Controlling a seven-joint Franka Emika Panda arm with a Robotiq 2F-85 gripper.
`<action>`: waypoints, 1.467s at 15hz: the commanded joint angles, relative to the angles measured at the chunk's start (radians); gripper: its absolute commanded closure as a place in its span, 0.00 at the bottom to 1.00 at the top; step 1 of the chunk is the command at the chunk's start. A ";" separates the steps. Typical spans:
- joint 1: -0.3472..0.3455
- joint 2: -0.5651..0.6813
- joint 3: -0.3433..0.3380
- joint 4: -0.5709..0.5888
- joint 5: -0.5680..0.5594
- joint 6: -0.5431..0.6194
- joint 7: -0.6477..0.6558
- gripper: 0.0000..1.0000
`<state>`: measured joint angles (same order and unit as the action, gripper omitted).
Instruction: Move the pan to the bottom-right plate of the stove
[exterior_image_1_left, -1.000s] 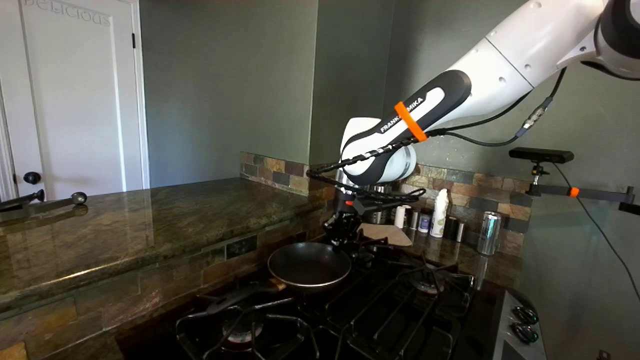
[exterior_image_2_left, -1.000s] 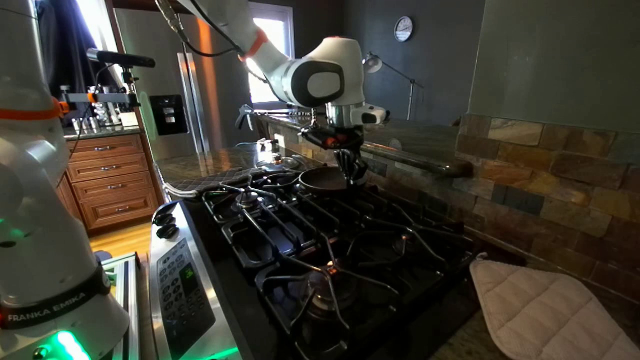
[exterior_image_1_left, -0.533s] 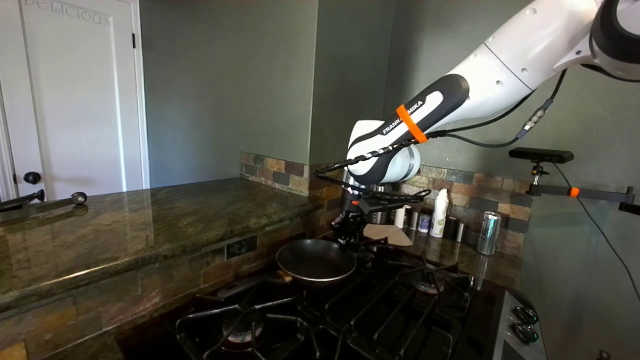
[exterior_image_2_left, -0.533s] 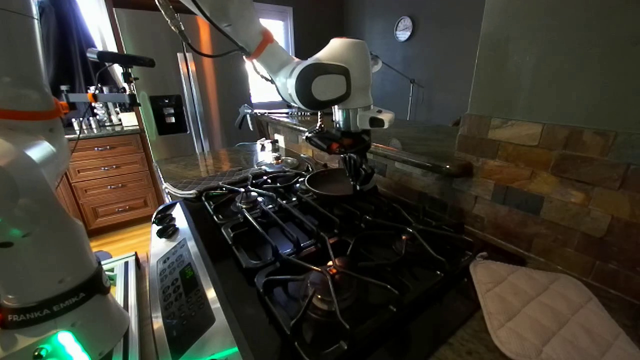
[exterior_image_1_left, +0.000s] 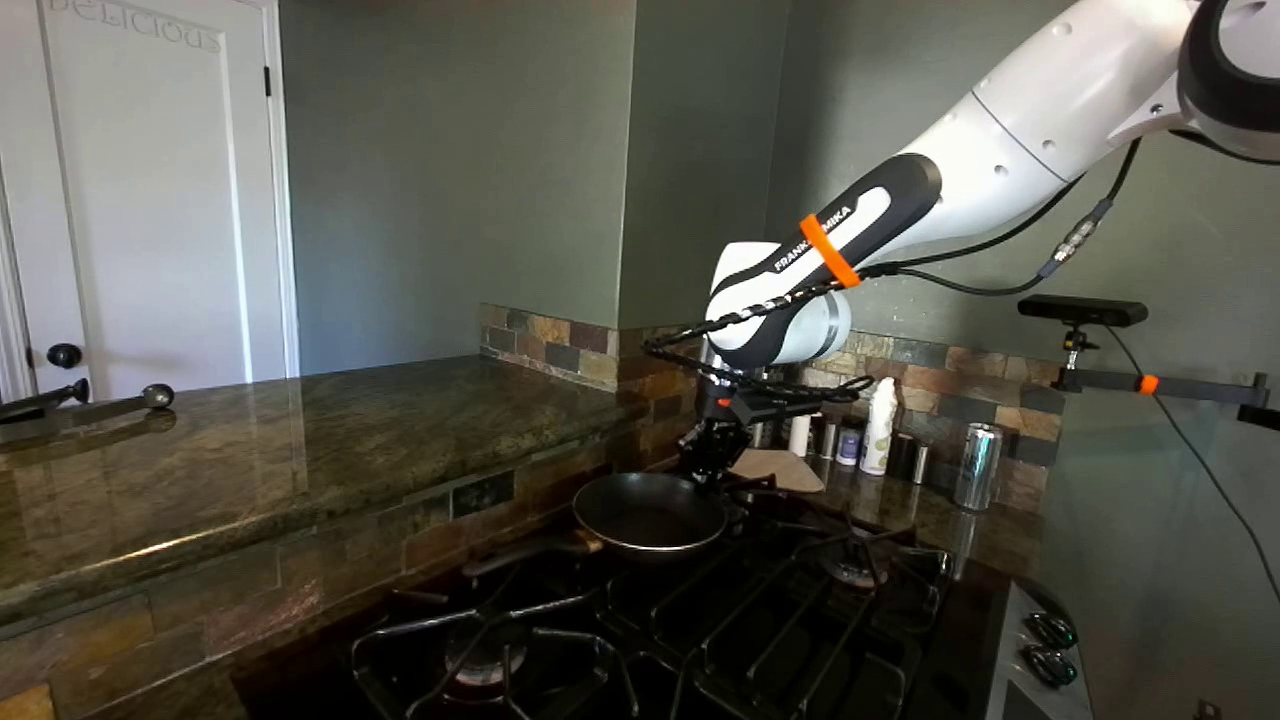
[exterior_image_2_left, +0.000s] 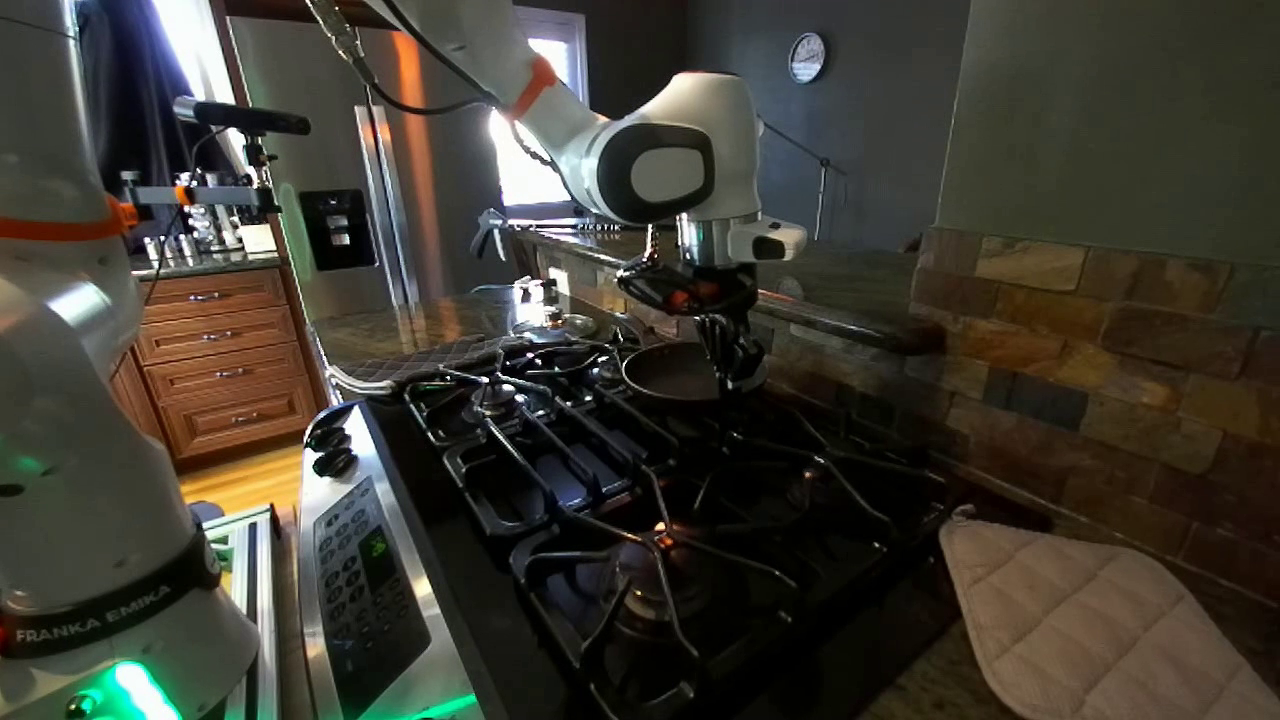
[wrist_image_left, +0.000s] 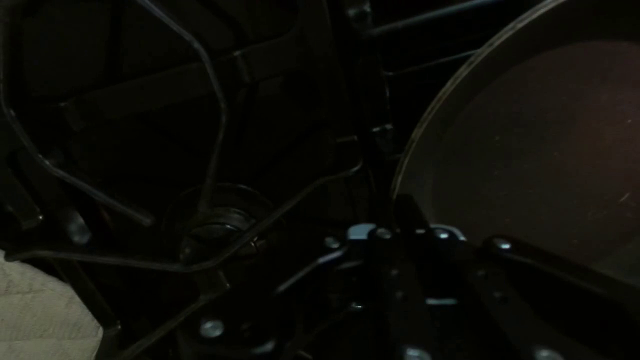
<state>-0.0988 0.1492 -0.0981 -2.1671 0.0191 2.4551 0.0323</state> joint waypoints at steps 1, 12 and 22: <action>0.000 0.000 0.000 0.002 0.000 -0.003 0.000 0.98; -0.059 0.009 -0.039 -0.011 0.007 0.027 -0.105 0.98; -0.110 0.063 -0.067 0.021 0.052 0.082 -0.111 0.98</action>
<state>-0.1901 0.1608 -0.1557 -2.1634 0.0404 2.4878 -0.0593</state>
